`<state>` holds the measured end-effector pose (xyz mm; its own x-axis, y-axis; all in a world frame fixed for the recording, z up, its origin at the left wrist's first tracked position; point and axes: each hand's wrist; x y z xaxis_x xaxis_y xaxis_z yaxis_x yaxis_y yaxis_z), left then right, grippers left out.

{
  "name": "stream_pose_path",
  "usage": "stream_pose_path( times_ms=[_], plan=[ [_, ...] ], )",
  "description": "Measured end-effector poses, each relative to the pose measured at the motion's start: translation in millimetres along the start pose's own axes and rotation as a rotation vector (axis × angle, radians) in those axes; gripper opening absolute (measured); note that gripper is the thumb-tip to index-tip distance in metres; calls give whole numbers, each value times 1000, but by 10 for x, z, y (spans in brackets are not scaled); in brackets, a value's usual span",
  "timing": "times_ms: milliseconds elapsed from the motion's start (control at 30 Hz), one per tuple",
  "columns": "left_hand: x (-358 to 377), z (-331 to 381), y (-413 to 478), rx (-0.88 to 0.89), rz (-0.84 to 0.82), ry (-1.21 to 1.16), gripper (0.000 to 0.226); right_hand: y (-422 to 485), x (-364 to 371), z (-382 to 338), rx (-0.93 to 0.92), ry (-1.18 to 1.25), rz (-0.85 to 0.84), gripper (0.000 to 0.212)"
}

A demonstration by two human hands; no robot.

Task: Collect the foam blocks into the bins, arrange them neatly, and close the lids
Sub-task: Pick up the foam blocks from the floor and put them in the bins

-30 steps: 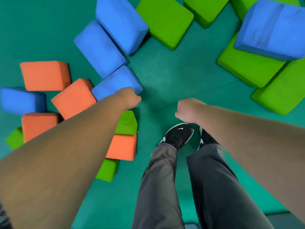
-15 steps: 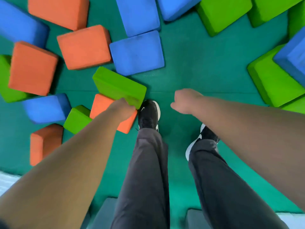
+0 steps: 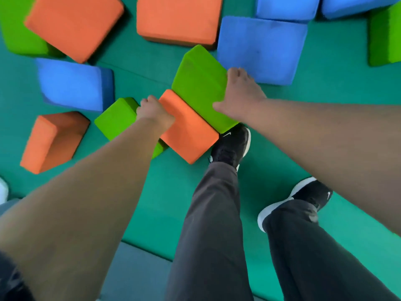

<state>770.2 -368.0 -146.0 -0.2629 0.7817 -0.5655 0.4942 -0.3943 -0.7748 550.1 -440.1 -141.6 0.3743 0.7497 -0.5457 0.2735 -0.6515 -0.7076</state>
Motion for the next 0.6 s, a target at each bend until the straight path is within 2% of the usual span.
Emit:
stream_pose_path(
  times_ms=[133, 267, 333, 433, 533, 600],
  plan=[
    [26, -118, 280, 110, -102, 30, 90, 230, 67, -72, 37, 36, 79, 100],
    [47, -179, 308, 165, -7, 188, 110, 244, 62, -15, 28, 38, 88, 101],
    [13, -234, 241, 165, -54, 208, 120, 184, 40, 3, 38, 22, 66, 105],
    [-36, -327, 99, 182, -119, 293, 117, 36, -34, 18, 87, 3, 46, 105],
    [-104, -354, -121, 171, -103, 262, 107, -171, -150, 84, 146, 64, 46, 104],
    [-166, -307, -306, 162, -60, 226, 112, -336, -251, 178, 163, 99, 60, 105]
  ],
)
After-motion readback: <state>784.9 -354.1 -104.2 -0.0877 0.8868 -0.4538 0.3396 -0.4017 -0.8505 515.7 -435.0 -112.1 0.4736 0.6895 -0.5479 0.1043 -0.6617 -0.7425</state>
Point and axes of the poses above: each hand's wrist, its own y-axis towards the middle knuckle, its own x-axis out of the palm, z = x × y, and after that the axes turned 13 degrees about y, right-handed
